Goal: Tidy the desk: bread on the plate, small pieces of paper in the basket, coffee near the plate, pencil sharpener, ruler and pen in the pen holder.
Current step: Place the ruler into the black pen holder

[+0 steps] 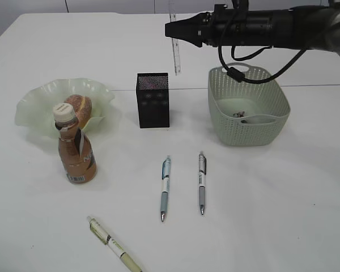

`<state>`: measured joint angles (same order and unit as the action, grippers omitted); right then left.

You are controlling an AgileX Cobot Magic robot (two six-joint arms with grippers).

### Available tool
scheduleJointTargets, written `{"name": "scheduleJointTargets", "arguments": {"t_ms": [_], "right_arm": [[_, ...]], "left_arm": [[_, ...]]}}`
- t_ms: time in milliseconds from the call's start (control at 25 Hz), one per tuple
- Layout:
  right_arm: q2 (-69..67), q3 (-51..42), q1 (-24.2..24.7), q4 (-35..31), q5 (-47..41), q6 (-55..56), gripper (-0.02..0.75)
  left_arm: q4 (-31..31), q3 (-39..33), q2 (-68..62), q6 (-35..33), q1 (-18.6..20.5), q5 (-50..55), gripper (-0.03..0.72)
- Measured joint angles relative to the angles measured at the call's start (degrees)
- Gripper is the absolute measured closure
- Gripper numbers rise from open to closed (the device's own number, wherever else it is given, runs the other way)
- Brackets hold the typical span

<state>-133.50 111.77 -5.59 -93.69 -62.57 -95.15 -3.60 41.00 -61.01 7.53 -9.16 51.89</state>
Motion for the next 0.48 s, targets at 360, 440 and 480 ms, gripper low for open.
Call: {"name": "scheduleJointTargets", "arguments": {"t_ms": [360,440,480], "right_arm": [[-9.3,13.3,-0.3,-5.5,-0.1,-0.4,0.468],[-10.1,14.3,-0.9,-6.3,-0.1,-0.6,0.468],[-10.6,14.8,-1.3,-6.6,-0.1,-0.6,0.468]], "left_arm": [[-1.7,0.0,0.0,0.0,0.0,0.9,0.318],[-1.7,0.0,0.0,0.0,0.0,0.9,0.318],[-1.7,0.0,0.0,0.0,0.0,1.0,0.318]]}}
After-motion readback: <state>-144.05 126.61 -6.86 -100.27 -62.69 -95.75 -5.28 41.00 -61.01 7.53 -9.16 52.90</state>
